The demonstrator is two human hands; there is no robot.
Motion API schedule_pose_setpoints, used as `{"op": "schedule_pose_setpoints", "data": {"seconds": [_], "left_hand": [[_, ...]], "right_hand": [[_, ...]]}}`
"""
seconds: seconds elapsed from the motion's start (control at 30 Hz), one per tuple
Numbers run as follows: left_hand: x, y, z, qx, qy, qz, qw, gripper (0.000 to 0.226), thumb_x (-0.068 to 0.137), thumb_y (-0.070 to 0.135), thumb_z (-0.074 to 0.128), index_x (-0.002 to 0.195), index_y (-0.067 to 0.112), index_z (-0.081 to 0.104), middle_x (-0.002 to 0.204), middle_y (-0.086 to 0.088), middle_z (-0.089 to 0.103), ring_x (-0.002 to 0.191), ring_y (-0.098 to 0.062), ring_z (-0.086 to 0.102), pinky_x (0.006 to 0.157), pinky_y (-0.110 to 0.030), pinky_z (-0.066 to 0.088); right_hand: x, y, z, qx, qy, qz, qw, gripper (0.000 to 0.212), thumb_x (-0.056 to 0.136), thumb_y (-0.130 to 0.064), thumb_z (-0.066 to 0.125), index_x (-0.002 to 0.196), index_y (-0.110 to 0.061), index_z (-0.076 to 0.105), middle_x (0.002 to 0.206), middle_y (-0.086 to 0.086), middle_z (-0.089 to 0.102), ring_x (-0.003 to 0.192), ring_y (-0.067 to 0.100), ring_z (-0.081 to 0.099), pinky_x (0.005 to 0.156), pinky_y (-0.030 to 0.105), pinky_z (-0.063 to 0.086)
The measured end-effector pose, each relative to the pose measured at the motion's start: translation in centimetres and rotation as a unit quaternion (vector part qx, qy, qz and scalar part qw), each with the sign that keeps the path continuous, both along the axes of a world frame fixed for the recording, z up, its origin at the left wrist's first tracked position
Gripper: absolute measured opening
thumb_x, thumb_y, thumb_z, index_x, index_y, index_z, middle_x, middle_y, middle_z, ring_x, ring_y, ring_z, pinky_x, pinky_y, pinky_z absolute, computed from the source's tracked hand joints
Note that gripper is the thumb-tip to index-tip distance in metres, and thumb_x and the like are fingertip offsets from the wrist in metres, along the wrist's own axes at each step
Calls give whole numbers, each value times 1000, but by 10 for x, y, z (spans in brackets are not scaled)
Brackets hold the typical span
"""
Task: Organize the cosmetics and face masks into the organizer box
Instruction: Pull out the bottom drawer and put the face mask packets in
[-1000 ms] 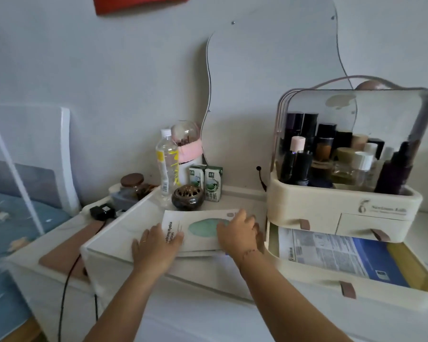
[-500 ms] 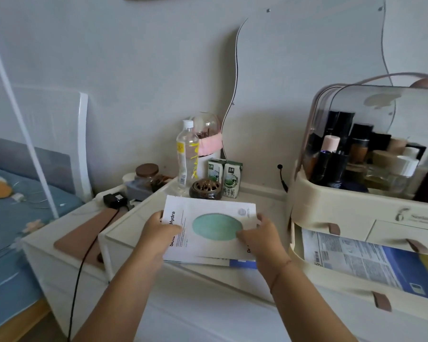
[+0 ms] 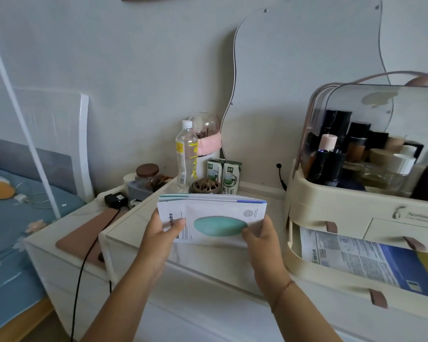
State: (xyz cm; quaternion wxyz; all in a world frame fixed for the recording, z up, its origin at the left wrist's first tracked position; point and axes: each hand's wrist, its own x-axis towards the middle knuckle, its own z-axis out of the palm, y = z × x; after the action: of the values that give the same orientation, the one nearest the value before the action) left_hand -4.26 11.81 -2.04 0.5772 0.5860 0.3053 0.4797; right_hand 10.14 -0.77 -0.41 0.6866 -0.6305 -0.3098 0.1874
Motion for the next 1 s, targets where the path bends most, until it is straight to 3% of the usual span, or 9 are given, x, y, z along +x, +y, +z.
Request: {"op": "schedule_pose_setpoints", "data": {"seconds": [0.1, 0.27, 0.37, 0.47, 0.57, 0.67, 0.8, 0.9, 1.0], "left_hand": [[-4, -5, 11, 24, -11, 18, 999, 33, 88, 3, 61, 106, 30, 62, 101, 8, 73, 100, -14, 67, 79, -29, 49], [8, -35, 50, 92, -42, -16, 995, 27, 86, 22, 61, 109, 36, 62, 108, 12, 72, 100, -5, 67, 75, -21, 53], [40, -65, 62, 119, 48, -37, 991, 24, 96, 17, 50, 105, 37, 61, 104, 11, 72, 99, -10, 67, 85, -37, 55], [78, -98, 65, 142, 152, -87, 974, 24, 96, 16, 48, 116, 24, 57, 114, 2, 68, 104, -17, 63, 95, -42, 49], [116, -127, 64, 186, 249, -102, 945, 42, 94, 17, 48, 136, 18, 43, 130, -2, 57, 114, -22, 56, 96, -35, 45], [144, -148, 59, 155, 294, -116, 936, 50, 92, 17, 51, 139, 19, 33, 130, -5, 50, 103, -21, 57, 68, -23, 48], [161, -158, 55, 190, 362, -122, 905, 30, 91, 17, 52, 121, 17, 55, 127, -7, 48, 104, -23, 58, 81, -26, 47], [164, -156, 58, 233, 383, -135, 884, 26, 92, 15, 51, 110, 18, 70, 122, -2, 61, 102, -16, 58, 77, -19, 38], [164, -157, 62, 254, 402, -153, 866, 28, 92, 11, 49, 105, 15, 73, 109, -2, 65, 88, -14, 56, 75, -20, 41]], "right_hand": [[-6, -11, 12, 12, -56, -12, 998, 33, 88, 7, 49, 89, -26, 52, 88, -15, 63, 75, -12, 59, 63, 4, 43], [7, -60, 47, 38, -198, -65, 977, 22, 91, -11, 53, 101, -30, 51, 89, -19, 63, 83, -8, 58, 61, 7, 46], [35, -99, 59, 12, -189, -132, 973, 28, 94, -19, 48, 117, -35, 41, 91, -17, 62, 76, -2, 60, 49, 9, 45], [72, -137, 59, -72, -139, -209, 965, 41, 95, -21, 48, 132, -29, 32, 100, 2, 63, 78, 10, 59, 54, 18, 44], [103, -173, 53, -255, -156, -218, 929, 36, 94, -22, 48, 130, -19, 43, 107, 5, 57, 86, 23, 59, 66, 34, 52], [126, -200, 51, -364, -184, -189, 893, 30, 95, -19, 46, 122, -10, 54, 108, 10, 56, 78, 18, 57, 51, 18, 40], [141, -213, 53, -480, -243, -135, 832, 27, 97, -23, 40, 116, -11, 55, 109, 9, 55, 78, 14, 58, 50, 13, 39], [148, -211, 55, -526, -287, -109, 793, 28, 96, -23, 38, 111, -9, 57, 103, 7, 54, 76, 12, 54, 57, 14, 40], [154, -206, 55, -509, -276, -125, 805, 27, 93, -26, 43, 103, -6, 58, 105, 12, 53, 84, 21, 50, 70, 27, 41]]}}
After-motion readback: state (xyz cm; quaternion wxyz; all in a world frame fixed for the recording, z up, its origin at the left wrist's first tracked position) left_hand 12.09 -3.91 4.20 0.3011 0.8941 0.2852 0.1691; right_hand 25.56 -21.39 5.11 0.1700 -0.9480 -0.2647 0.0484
